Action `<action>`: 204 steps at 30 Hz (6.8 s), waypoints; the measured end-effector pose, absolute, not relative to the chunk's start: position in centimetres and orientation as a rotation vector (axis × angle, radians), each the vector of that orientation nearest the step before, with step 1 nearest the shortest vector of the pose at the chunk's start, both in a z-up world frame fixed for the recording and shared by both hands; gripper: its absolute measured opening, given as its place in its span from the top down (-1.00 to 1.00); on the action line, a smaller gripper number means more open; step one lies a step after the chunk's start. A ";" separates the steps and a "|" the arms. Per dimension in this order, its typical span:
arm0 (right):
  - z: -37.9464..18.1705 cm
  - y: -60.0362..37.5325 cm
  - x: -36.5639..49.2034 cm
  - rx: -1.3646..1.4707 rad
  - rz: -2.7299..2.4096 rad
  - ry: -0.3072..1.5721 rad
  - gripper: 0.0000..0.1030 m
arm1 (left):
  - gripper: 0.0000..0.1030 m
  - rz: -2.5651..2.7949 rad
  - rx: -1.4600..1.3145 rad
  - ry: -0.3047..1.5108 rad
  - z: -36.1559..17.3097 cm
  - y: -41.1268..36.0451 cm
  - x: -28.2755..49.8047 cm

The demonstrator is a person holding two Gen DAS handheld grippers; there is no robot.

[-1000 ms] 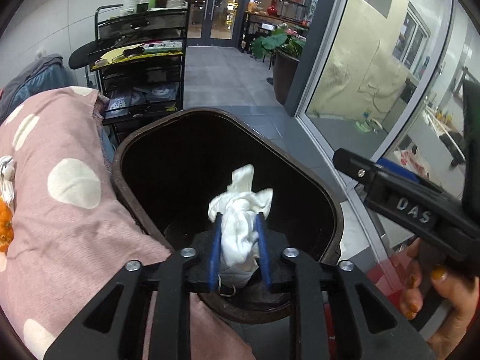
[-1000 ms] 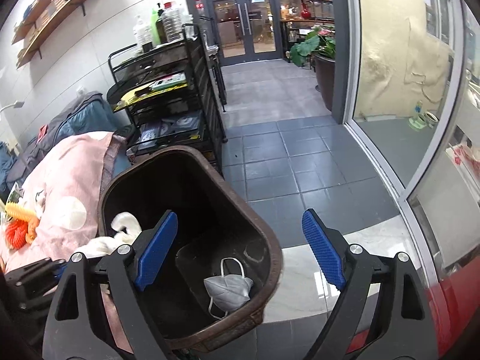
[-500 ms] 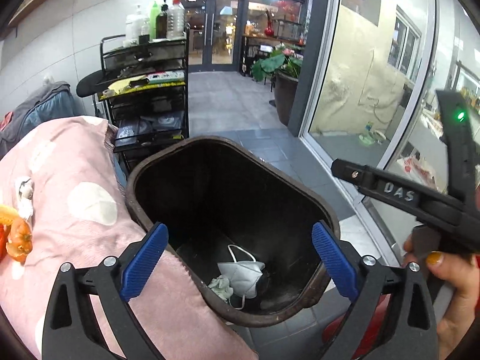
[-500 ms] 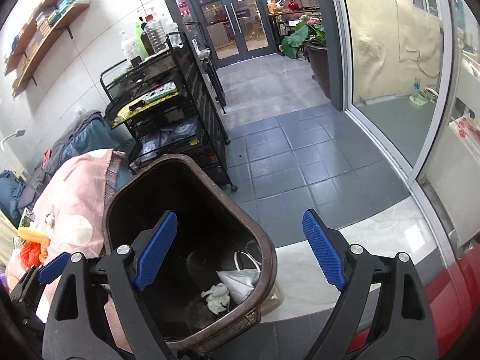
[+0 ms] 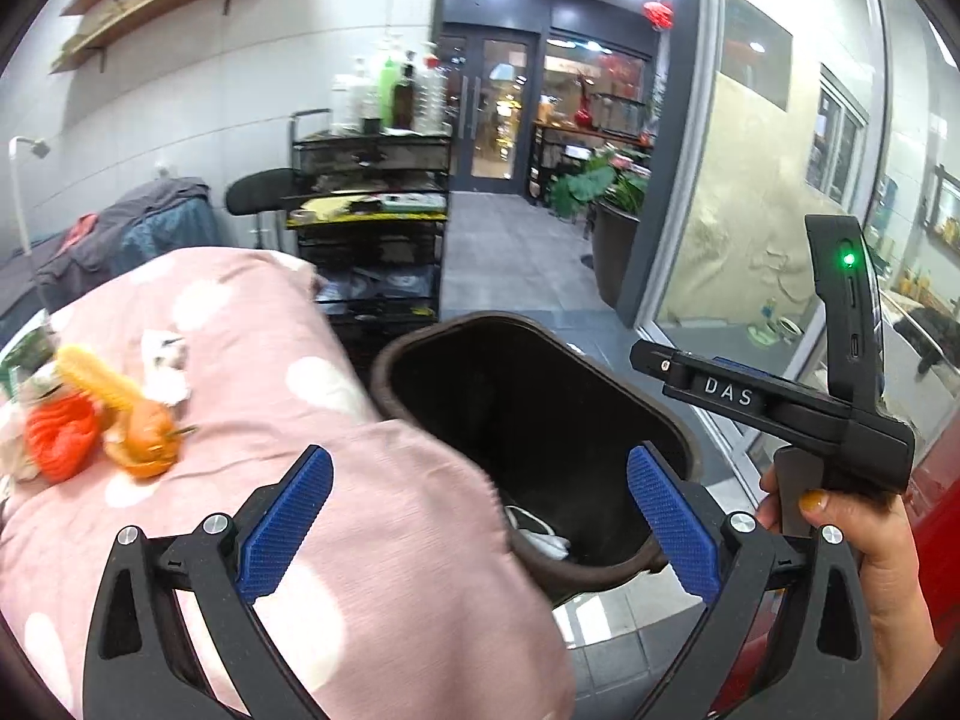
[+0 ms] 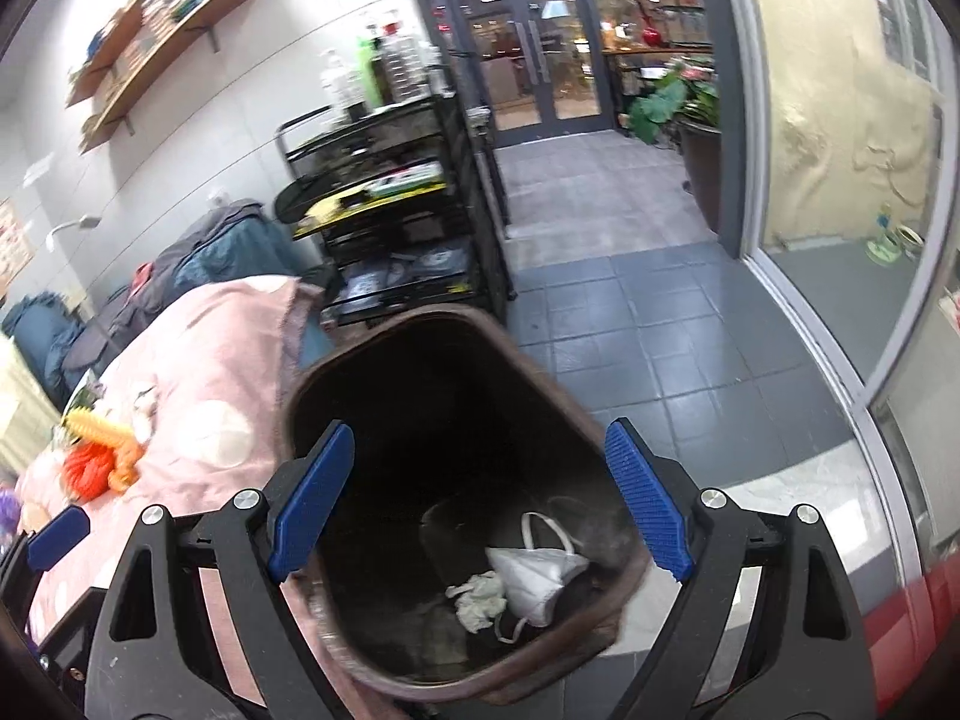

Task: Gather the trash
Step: 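Return both tools to the table and grasp the orange with the right tool, then grasp the yellow foam net with the left tool while the right tool holds the orange, then drop the orange into the brown bin by opening the right tool, then lower the yellow foam net into the bin and open the left tool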

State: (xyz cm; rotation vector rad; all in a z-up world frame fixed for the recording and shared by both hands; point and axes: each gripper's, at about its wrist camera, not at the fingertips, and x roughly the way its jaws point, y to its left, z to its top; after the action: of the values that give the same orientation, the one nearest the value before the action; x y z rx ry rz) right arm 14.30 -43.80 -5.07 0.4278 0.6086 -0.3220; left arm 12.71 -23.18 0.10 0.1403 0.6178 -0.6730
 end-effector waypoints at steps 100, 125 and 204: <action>-2.9 -27.6 21.0 0.125 0.152 0.728 0.21 | 0.72 -0.231 -0.274 0.797 -2.7 -5.3 31.4; -4.5 -34.5 17.5 0.255 -0.017 0.700 0.21 | 0.73 -0.562 -0.149 0.628 1.9 -13.3 16.8; -7.7 -49.6 12.8 0.573 -0.448 0.642 -0.72 | -0.88 -0.782 0.225 0.790 -3.8 -30.4 15.8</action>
State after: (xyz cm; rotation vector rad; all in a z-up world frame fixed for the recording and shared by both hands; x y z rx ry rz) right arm 12.83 -49.62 -7.69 0.5730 0.6419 -0.4484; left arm 15.83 -30.42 -3.83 0.2253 0.7904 -0.7818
